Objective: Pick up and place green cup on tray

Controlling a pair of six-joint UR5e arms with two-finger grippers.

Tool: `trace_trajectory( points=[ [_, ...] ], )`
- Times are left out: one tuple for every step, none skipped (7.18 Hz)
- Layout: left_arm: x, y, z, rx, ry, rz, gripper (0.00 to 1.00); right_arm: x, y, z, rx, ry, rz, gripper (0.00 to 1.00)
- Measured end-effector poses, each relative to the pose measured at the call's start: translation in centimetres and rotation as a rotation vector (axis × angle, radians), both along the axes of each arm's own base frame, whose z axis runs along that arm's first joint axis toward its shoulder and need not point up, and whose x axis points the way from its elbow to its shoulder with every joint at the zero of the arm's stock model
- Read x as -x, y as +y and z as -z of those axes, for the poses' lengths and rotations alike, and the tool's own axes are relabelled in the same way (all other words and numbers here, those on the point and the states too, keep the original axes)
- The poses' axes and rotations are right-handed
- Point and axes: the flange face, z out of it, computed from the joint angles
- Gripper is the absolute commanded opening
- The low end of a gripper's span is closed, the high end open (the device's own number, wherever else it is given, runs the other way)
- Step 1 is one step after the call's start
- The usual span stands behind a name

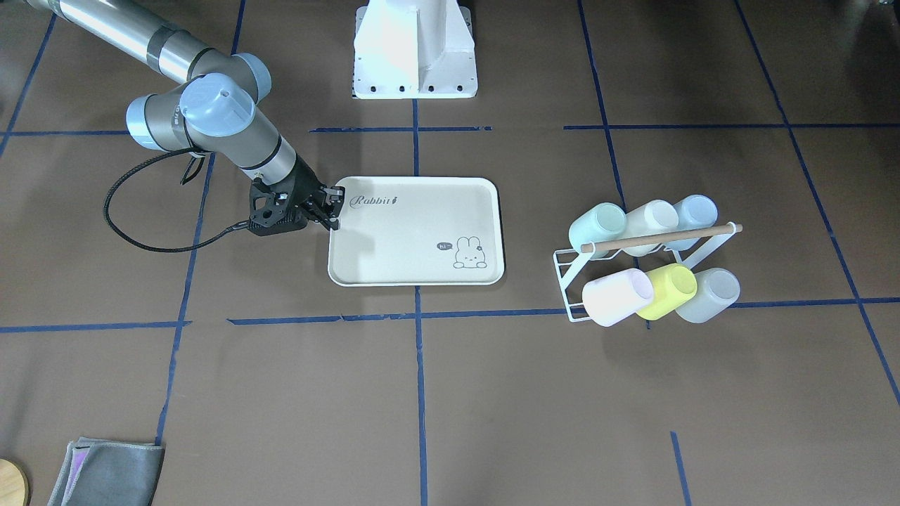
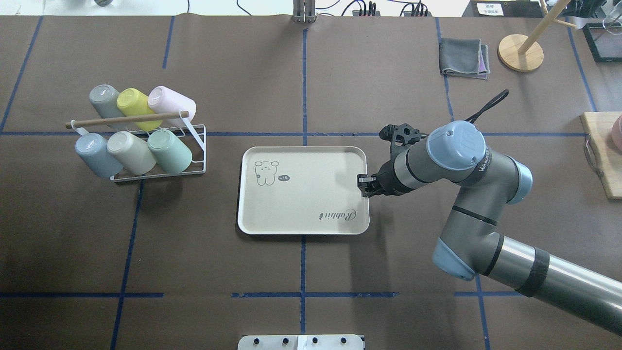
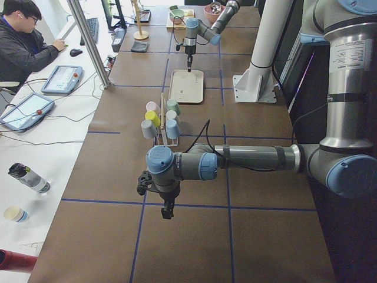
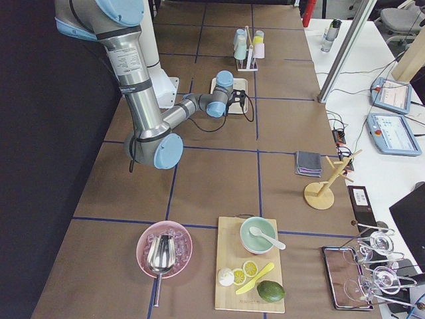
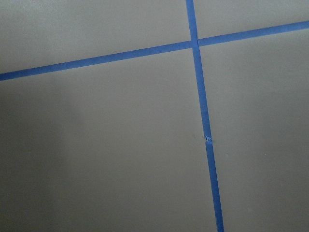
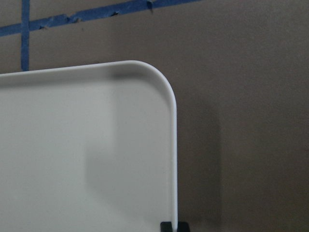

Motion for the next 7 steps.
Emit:
trace_trajectory(
  points=[
    [0.0,0.0,0.0,0.0,-0.001,0.0,1.0,0.0,0.1,0.1,-0.001,-0.002,0.001,0.99],
    [0.0,0.0,0.0,-0.001,-0.001,0.0,1.0,-0.1,0.1,0.3,-0.004,-0.006,0.0,1.0],
    [0.0,0.0,0.0,-0.001,0.0,0.0,1.0,-0.6,-0.2,0.6,-0.007,-0.01,-0.008,1.0],
    [0.0,-0.1,0.0,-0.001,0.0,0.0,1.0,-1.6,-0.8,0.6,-0.008,-0.012,-0.02,1.0],
    [0.0,-0.1,0.1,-0.002,0.0,0.0,1.0,-2.8,-1.7,0.3,-0.004,-0.007,-0.034,1.0],
    [0.0,-0.2,0.2,-0.005,0.001,0.0,1.0,-4.4,-2.9,0.0,0.006,0.007,-0.043,1.0],
    [0.0,-0.3,0.3,-0.007,0.001,0.0,1.0,-6.5,-4.5,-0.1,0.012,0.039,-0.039,1.0]
  ],
)
